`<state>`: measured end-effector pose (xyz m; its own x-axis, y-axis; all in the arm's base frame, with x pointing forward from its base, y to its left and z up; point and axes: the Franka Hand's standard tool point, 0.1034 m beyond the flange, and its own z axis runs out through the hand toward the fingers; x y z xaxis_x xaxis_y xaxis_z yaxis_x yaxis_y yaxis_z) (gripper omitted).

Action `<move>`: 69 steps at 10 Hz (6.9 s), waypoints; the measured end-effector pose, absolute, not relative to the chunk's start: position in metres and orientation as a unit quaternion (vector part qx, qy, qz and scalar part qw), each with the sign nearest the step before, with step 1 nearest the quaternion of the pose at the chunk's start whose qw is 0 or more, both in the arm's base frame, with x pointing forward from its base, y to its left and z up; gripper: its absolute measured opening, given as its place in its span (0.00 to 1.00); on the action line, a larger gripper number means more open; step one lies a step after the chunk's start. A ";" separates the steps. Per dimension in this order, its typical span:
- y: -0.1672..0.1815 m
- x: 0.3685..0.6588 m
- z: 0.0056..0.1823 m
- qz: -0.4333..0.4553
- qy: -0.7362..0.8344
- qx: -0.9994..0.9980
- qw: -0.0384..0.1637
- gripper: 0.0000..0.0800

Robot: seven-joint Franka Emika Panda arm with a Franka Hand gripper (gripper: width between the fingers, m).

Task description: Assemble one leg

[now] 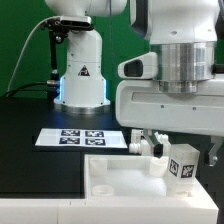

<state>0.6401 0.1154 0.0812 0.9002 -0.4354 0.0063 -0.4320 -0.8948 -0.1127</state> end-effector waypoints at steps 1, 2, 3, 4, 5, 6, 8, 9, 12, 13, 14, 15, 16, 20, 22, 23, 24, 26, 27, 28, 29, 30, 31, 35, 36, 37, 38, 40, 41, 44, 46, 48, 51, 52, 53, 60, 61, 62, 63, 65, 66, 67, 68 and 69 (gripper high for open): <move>0.118 0.639 0.081 -0.017 0.184 -0.981 0.054 0.81; 0.116 0.639 0.081 -0.019 0.160 -0.986 0.053 0.81; 0.116 0.639 0.081 -0.021 0.125 -0.991 0.052 0.81; 0.115 0.639 0.080 -0.022 0.081 -0.995 0.050 0.81; 0.112 0.641 0.077 -0.027 -0.028 -0.999 0.035 0.81; 0.113 0.643 0.076 -0.030 -0.071 -0.997 0.030 0.81; 0.113 0.643 0.075 -0.029 -0.053 -0.998 0.032 0.67; 0.113 0.643 0.075 -0.028 -0.032 -0.999 0.033 0.67; 0.112 0.643 0.075 -0.026 0.068 -0.997 0.036 0.36; 0.112 0.644 0.075 -0.029 0.122 -0.991 0.038 0.36; 0.111 0.644 0.075 -0.028 0.195 -0.980 0.039 0.36; 0.111 0.643 0.074 -0.025 0.268 -0.962 0.042 0.36; 0.110 0.643 0.074 -0.025 0.344 -0.938 0.048 0.36; 0.111 0.640 0.072 0.002 0.586 -0.807 0.069 0.36; 0.111 0.640 0.072 0.001 0.575 -0.815 0.069 0.47; 0.111 0.640 0.072 0.001 0.573 -0.817 0.069 0.69; 0.110 0.641 0.073 -0.004 0.494 -0.867 0.067 0.69; 0.110 0.641 0.075 -0.005 0.316 -0.946 0.065 0.81; 0.113 0.641 0.075 -0.009 0.292 -0.954 0.065 0.81; 0.112 0.641 0.075 -0.011 0.263 -0.963 0.065 0.81; 0.110 0.642 0.075 -0.014 0.222 -0.973 0.064 0.81; 0.109 0.641 0.075 -0.015 0.154 -0.986 0.056 0.81; 0.108 0.643 0.077 -0.015 0.066 -0.997 0.041 0.81; 0.110 0.647 0.079 -0.027 -0.020 -0.999 0.032 0.68; 0.111 0.647 0.079 -0.027 -0.015 -0.999 0.032 0.51; 0.110 0.647 0.079 -0.026 0.028 -0.999 0.033 0.51; 0.110 0.648 0.079 -0.024 0.068 -0.997 0.034 0.36; 0.107 0.648 0.079 -0.022 0.138 -0.990 0.036 0.36; 0.107 0.648 0.078 -0.019 0.207 -0.977 0.038 0.36; 0.102 0.647 0.077 -0.005 0.453 -0.890 0.046 0.36; 0.101 0.645 0.077 0.002 0.576 -0.816 0.048 0.36; 0.101 0.644 0.076 0.006 0.601 -0.797 0.050 0.50; 0.103 0.641 0.075 0.007 0.517 -0.855 0.041 0.77; 0.105 0.639 0.075 0.008 0.429 -0.902 0.037 0.77; 0.111 0.637 0.073 0.013 0.341 -0.939 0.036 0.80; 0.108 0.643 0.073 -0.023 -0.029 -0.999 0.026 0.81; 0.109 0.642 0.072 -0.021 -0.014 -0.999 0.026 0.78; 0.109 0.642 0.072 -0.021 -0.005 -0.999 0.026 0.78; 0.109 0.643 0.072 -0.021 0.006 -0.999 0.027 0.57; 0.109 0.642 0.072 -0.019 0.076 -0.996 0.029 0.36; 0.109 0.642 0.072 -0.018 0.107 -0.994 0.030 0.36; 0.110 0.642 0.071 -0.016 0.151 -0.988 0.027 0.36; 0.111 0.642 0.071 -0.016 0.190 -0.981 0.022 0.36; 0.112 0.641 0.071 -0.014 0.250 -0.968 0.019 0.36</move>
Offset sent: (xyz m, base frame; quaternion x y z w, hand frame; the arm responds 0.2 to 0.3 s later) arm 0.0000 0.0000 0.0000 0.0000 0.0000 -0.1938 0.9810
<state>0.6408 0.1115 0.0713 0.8743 -0.4850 0.0179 -0.4839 -0.8740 -0.0443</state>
